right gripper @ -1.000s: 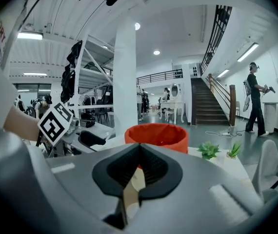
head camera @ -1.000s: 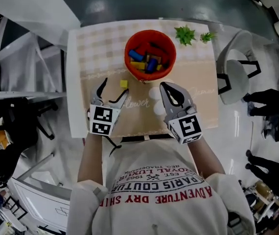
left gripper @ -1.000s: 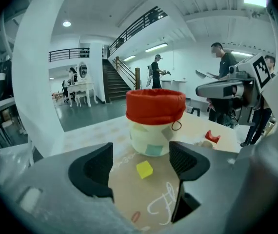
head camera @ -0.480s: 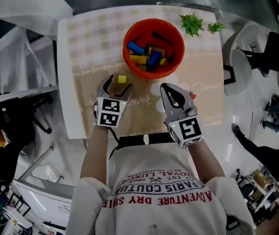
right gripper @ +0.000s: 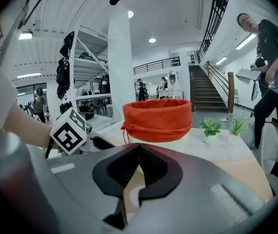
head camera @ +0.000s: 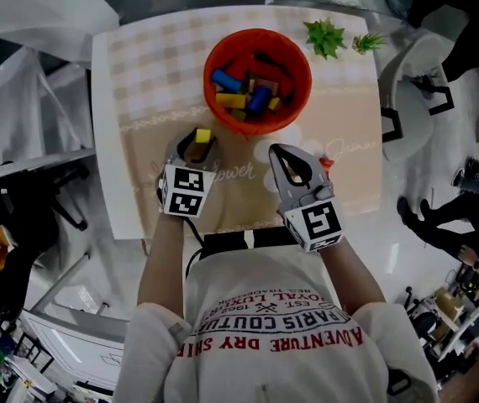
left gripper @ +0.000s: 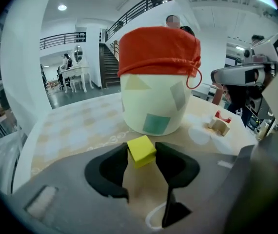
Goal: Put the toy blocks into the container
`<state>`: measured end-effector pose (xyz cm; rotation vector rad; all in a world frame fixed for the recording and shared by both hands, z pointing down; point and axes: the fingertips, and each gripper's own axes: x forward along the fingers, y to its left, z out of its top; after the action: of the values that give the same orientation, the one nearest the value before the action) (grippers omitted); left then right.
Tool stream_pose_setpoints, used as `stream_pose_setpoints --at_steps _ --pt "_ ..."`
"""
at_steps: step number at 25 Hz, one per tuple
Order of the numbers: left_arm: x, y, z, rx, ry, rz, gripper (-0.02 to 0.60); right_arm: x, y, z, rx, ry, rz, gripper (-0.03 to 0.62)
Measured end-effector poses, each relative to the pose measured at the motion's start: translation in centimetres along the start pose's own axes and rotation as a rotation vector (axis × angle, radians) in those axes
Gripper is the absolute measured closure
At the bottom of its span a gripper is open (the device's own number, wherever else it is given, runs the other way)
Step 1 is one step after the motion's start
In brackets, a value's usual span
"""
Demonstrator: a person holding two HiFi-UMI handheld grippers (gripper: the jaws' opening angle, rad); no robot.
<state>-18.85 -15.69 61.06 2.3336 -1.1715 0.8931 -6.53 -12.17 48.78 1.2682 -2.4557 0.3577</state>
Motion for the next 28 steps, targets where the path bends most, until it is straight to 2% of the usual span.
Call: stream_pose_setpoints --at_steps 5,13,18,23,28 --pt "-3.0 0.3 3.3 0.024 -0.078 0.031 0.396 -1.1 -0.1 1.6 -0.027 -0.028 -0.002 0.592" --pt "-8.8 0.1 10.4 0.098 -0.25 0.074 0.396 -3.1 -0.5 5.0 -0.061 -0.089 -0.012 0.592" --pt "-11.4 -0.3 15.4 0.158 -0.358 0.092 0.394 -3.8 -1.0 7.8 -0.107 -0.167 -0.031 0.592" --pt "-12.7 -1.6 18.5 0.207 -0.4 0.082 0.394 -5.2 -1.5 9.8 -0.118 -0.209 -0.052 0.592" --pt "-11.2 -3.0 20.7 0.26 -0.407 0.032 0.394 -5.8 -2.8 10.7 -0.117 -0.24 -0.099 0.592"
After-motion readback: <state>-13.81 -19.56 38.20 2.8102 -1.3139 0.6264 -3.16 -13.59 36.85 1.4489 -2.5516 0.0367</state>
